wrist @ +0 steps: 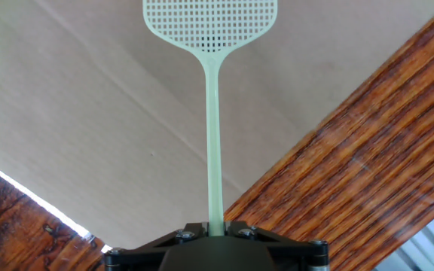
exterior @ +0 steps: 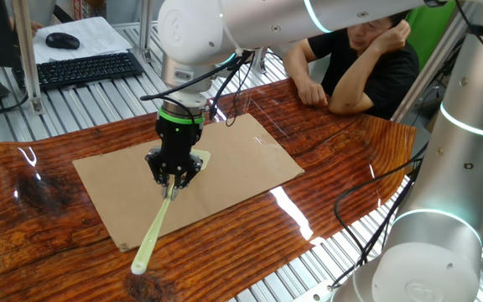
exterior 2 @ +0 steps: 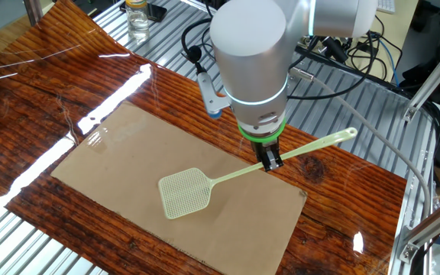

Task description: Swat with a flyswatter

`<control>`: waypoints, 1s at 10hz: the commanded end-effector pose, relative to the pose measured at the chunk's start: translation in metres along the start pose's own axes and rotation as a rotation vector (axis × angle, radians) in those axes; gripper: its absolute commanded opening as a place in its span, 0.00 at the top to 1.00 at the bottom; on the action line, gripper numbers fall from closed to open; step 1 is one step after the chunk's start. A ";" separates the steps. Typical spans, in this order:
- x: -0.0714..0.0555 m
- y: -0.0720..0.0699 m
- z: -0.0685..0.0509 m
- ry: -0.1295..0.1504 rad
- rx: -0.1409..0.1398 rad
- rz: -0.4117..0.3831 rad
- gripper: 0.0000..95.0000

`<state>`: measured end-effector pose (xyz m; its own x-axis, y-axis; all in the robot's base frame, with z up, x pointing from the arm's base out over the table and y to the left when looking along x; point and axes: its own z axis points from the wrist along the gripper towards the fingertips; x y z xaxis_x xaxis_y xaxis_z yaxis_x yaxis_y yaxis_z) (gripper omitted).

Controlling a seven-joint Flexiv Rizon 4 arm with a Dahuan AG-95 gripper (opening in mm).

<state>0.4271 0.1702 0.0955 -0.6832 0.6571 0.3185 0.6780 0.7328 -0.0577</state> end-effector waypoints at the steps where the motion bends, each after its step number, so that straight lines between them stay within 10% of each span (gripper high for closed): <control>1: 0.000 0.000 0.000 -0.001 -0.002 -0.002 1.00; 10: 0.010 -0.007 0.003 0.011 -0.030 0.044 1.00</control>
<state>0.4125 0.1718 0.0971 -0.6488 0.6889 0.3233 0.7174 0.6954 -0.0421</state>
